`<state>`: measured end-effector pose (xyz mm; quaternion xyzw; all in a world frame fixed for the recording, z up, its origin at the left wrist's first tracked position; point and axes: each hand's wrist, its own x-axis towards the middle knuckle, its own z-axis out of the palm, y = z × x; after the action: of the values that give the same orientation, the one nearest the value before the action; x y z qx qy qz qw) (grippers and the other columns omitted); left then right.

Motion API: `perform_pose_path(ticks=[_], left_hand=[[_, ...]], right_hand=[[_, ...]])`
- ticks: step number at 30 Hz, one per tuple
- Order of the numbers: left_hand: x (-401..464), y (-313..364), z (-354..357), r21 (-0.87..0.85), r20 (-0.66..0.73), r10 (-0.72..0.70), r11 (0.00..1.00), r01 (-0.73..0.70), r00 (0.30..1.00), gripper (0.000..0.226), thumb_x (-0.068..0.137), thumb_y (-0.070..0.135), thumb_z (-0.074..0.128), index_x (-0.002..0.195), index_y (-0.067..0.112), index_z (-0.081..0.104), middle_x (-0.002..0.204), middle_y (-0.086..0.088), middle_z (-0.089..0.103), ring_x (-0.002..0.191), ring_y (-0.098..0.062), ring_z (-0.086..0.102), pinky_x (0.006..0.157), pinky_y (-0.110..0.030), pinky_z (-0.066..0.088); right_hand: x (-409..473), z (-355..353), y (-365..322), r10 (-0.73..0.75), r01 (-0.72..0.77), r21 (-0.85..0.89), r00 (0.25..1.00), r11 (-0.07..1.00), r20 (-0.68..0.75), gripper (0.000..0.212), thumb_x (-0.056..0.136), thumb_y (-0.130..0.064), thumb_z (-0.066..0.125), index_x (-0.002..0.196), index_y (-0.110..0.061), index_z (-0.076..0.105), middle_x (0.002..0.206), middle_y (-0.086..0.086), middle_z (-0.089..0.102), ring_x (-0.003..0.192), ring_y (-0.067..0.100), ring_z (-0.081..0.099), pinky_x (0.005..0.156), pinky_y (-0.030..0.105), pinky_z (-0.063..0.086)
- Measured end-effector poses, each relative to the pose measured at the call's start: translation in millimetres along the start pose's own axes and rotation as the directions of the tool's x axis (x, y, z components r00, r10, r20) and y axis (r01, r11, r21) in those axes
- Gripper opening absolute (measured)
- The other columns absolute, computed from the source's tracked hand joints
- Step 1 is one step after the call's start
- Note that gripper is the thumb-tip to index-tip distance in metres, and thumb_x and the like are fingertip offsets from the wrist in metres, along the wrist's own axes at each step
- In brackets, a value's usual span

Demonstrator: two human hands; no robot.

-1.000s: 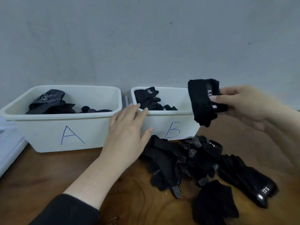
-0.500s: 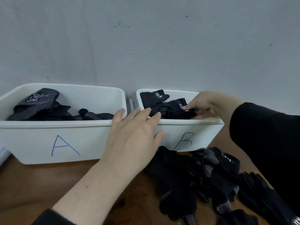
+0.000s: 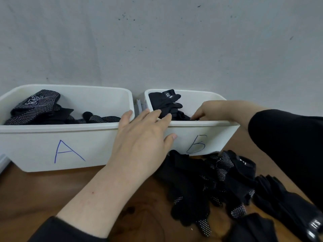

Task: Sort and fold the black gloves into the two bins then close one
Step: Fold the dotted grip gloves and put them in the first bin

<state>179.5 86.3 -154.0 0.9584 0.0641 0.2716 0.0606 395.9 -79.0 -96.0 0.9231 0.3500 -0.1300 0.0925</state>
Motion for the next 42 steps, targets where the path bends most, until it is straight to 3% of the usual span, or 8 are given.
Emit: perform_pose_path(ticks=[6,11,14,19,24,31,36,42], left_hand=[[-1.9,8.4,0.1,-0.018,-0.031,-0.022,1.0,0.021,0.999,0.048,0.099,0.05,0.047,0.141,0.029,0.056,0.146,0.0,0.055,0.145,-0.023,0.038,0.118,-0.059,0.01],[-36.1,30.3,5.3,-0.365,-0.297,-0.009,0.925,-0.105,0.955,0.03,0.099,0.034,0.051,0.111,0.019,0.075,0.127,0.0,0.066,0.124,-0.02,0.056,0.109,-0.042,0.035],[-74.0,45.8,12.0,-0.542,-0.205,-0.029,0.836,-0.089,0.978,0.034,0.101,0.038,0.046,0.11,0.02,0.074,0.113,0.011,0.065,0.108,-0.008,0.056,0.096,-0.033,0.042],[-118.5,59.3,13.5,-0.598,-0.059,-0.073,0.801,0.024,0.996,0.04,0.101,0.045,0.041,0.118,0.024,0.07,0.117,0.015,0.064,0.113,-0.001,0.053,0.101,-0.027,0.041],[-141.8,68.2,12.4,-0.531,0.074,-0.061,0.842,0.091,0.995,0.039,0.1,0.048,0.04,0.112,0.026,0.07,0.11,0.017,0.065,0.104,-0.003,0.057,0.093,-0.035,0.049],[-154.8,67.8,11.0,-0.424,0.194,-0.046,0.897,0.126,0.98,0.03,0.101,0.041,0.046,0.106,0.027,0.072,0.102,0.015,0.065,0.094,-0.003,0.057,0.083,-0.026,0.047],[-170.9,83.2,7.9,-0.384,0.187,-0.008,0.92,0.08,0.982,0.026,0.102,0.039,0.05,0.109,0.027,0.072,0.108,0.017,0.063,0.1,-0.004,0.058,0.089,-0.027,0.048],[-179.4,112.9,12.3,-0.358,0.176,0.122,0.932,-0.052,0.977,0.032,0.101,0.043,0.049,0.119,0.025,0.069,0.116,0.014,0.063,0.106,-0.008,0.057,0.094,-0.027,0.043]], right_hand=[[-18.0,-22.0,1.4,0.04,-0.008,0.134,0.971,0.991,-0.236,0.034,0.098,-0.042,0.063,0.128,-0.029,0.068,0.124,-0.01,0.067,0.108,0.014,0.058,0.093,0.026,0.039],[-92.5,-31.4,-25.5,0.192,0.201,0.424,0.67,0.883,-0.717,0.036,0.1,-0.047,0.052,0.084,-0.024,0.075,0.077,0.011,0.068,0.071,0.036,0.055,0.065,0.036,0.046],[-152.3,0.5,-60.8,0.206,0.352,0.453,0.556,0.819,-0.805,0.038,0.103,-0.036,0.049,0.071,-0.026,0.066,0.082,-0.002,0.074,0.074,0.031,0.063,0.07,0.04,0.052],[-210.6,113.3,-97.4,0.22,0.3,0.531,0.671,0.793,-0.708,0.016,0.098,-0.021,0.059,0.108,-0.027,0.07,0.103,-0.02,0.07,0.1,-0.005,0.061,0.081,0.007,0.043],[-217.6,175.8,-113.8,0.178,0.205,0.517,0.783,0.831,-0.596,0.036,0.099,-0.03,0.062,0.135,-0.027,0.063,0.141,-0.019,0.056,0.115,-0.01,0.052,0.111,0.018,0.037],[-232.2,177.6,-102.4,0.152,0.268,0.557,0.789,0.786,-0.595,0.024,0.101,-0.032,0.059,0.12,-0.026,0.072,0.115,-0.019,0.07,0.103,-0.006,0.058,0.09,0.005,0.04],[-257.1,189.1,-64.5,0.274,0.185,0.626,0.78,0.758,-0.563,0.014,0.097,-0.036,0.063,0.104,-0.033,0.075,0.095,-0.022,0.072,0.094,-0.004,0.064,0.085,0.019,0.051],[-266.4,206.9,-34.5,0.071,0.169,0.613,0.936,0.772,-0.346,0.029,0.086,-0.04,0.078,0.114,-0.035,0.073,0.122,-0.028,0.064,0.119,-0.01,0.055,0.106,0.018,0.039]])
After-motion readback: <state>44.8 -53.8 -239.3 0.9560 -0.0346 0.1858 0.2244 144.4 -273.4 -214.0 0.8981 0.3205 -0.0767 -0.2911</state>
